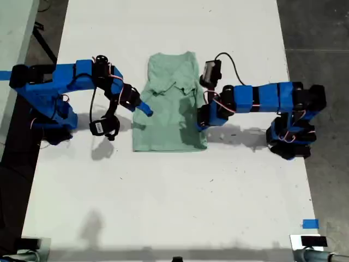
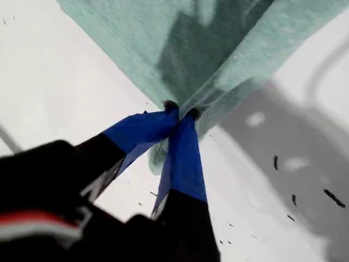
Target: Fold t-shirt
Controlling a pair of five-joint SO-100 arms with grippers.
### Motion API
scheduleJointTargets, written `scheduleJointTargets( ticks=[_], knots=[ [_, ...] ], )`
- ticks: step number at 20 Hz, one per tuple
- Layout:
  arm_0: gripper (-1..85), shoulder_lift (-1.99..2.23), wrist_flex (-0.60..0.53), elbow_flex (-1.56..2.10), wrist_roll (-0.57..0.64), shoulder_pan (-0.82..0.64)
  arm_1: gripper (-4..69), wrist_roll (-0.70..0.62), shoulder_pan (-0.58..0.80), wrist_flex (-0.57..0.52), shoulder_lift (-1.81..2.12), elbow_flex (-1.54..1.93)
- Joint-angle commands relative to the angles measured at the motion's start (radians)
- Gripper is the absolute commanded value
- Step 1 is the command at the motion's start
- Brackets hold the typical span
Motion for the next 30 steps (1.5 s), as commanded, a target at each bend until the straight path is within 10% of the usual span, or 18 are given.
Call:
scheduleJointTargets(
  ticks=[1, 5, 9, 10, 30],
  knots=[
    [30.4, 0.051, -0.011, -0.008, -0.011, 0.006, -1.0, 0.018, -0.041, -0.037, -0.123, -0.23],
    [30.5, 0.052, -0.011, 0.0, -0.014, 0.009, -1.1, 0.043, -0.055, -0.104, -0.325, -0.341],
    [30.8, 0.06, 0.014, 0.008, -0.041, 0.014, 30.1, 0.02, -0.037, 0.258, -0.341, -0.719],
    [30.8, 0.067, 0.009, 0.017, -0.048, 0.018, 49.2, -0.072, -0.035, 0.238, -0.307, -0.742],
    [28.0, -0.158, -0.354, 0.382, -0.549, 0.279, 37.8, -0.083, 0.046, 0.345, -0.166, -0.545]
  ],
)
